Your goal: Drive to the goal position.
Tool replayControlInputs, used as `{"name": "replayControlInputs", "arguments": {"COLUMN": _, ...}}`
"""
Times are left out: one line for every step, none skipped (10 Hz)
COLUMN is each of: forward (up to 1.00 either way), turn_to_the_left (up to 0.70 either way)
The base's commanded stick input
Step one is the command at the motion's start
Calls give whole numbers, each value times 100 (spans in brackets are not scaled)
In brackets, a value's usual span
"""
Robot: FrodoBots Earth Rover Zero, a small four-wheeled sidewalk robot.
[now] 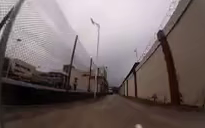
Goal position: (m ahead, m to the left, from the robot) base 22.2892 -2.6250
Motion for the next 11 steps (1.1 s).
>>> {"name": "replayControlInputs", "arguments": {"forward": 84, "turn_to_the_left": 3}}
{"name": "replayControlInputs", "arguments": {"forward": 84, "turn_to_the_left": 3}}
{"name": "replayControlInputs", "arguments": {"forward": 84, "turn_to_the_left": 3}}
{"name": "replayControlInputs", "arguments": {"forward": 84, "turn_to_the_left": 3}}
{"name": "replayControlInputs", "arguments": {"forward": 84, "turn_to_the_left": 3}}
{"name": "replayControlInputs", "arguments": {"forward": 84, "turn_to_the_left": 3}}
{"name": "replayControlInputs", "arguments": {"forward": 84, "turn_to_the_left": 3}}
{"name": "replayControlInputs", "arguments": {"forward": 84, "turn_to_the_left": -15}}
{"name": "replayControlInputs", "arguments": {"forward": 84, "turn_to_the_left": -33}}
{"name": "replayControlInputs", "arguments": {"forward": 84, "turn_to_the_left": -8}}
{"name": "replayControlInputs", "arguments": {"forward": 84, "turn_to_the_left": 3}}
